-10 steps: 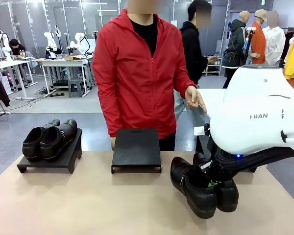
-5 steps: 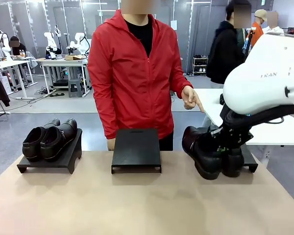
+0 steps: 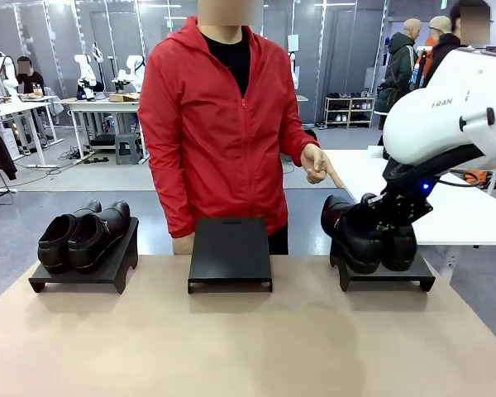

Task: Place the shoes on the stand as instructed by the person.
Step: Pick up another pair of Shoes and place it on the Shoes Stand indicated by the person.

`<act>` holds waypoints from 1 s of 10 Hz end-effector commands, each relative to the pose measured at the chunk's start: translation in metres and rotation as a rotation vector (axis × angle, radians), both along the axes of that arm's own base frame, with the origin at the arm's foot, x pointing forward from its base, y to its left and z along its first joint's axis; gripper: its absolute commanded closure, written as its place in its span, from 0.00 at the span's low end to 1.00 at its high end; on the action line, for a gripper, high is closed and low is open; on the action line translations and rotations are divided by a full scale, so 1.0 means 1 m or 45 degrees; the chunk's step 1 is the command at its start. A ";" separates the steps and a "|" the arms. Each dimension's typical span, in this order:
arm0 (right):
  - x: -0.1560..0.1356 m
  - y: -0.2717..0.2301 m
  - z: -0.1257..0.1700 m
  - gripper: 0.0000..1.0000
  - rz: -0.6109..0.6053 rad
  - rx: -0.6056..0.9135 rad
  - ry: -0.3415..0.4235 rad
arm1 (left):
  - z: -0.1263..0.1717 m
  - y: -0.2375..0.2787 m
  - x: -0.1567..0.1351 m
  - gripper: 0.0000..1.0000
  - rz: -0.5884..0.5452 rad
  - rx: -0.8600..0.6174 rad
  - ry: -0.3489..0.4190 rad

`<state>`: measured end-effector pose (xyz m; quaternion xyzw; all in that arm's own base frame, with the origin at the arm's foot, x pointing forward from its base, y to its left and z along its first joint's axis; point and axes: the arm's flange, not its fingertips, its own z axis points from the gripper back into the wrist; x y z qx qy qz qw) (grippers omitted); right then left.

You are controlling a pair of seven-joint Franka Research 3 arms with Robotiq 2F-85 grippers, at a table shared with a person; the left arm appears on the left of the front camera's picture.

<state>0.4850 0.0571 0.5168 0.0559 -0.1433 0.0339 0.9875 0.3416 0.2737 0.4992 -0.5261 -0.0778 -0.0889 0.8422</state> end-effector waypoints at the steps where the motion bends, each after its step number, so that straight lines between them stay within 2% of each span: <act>1: 0.031 -0.023 0.010 0.93 -0.010 0.051 -0.025 | 0.000 -0.002 -0.004 0.00 -0.016 -0.007 -0.016; 5: 0.075 -0.052 -0.008 0.93 -0.029 0.058 -0.064 | 0.000 -0.002 -0.004 0.00 -0.016 -0.007 -0.016; 10: 0.104 -0.061 -0.031 0.93 -0.063 0.072 -0.146 | 0.000 -0.002 -0.004 0.00 -0.016 -0.007 -0.016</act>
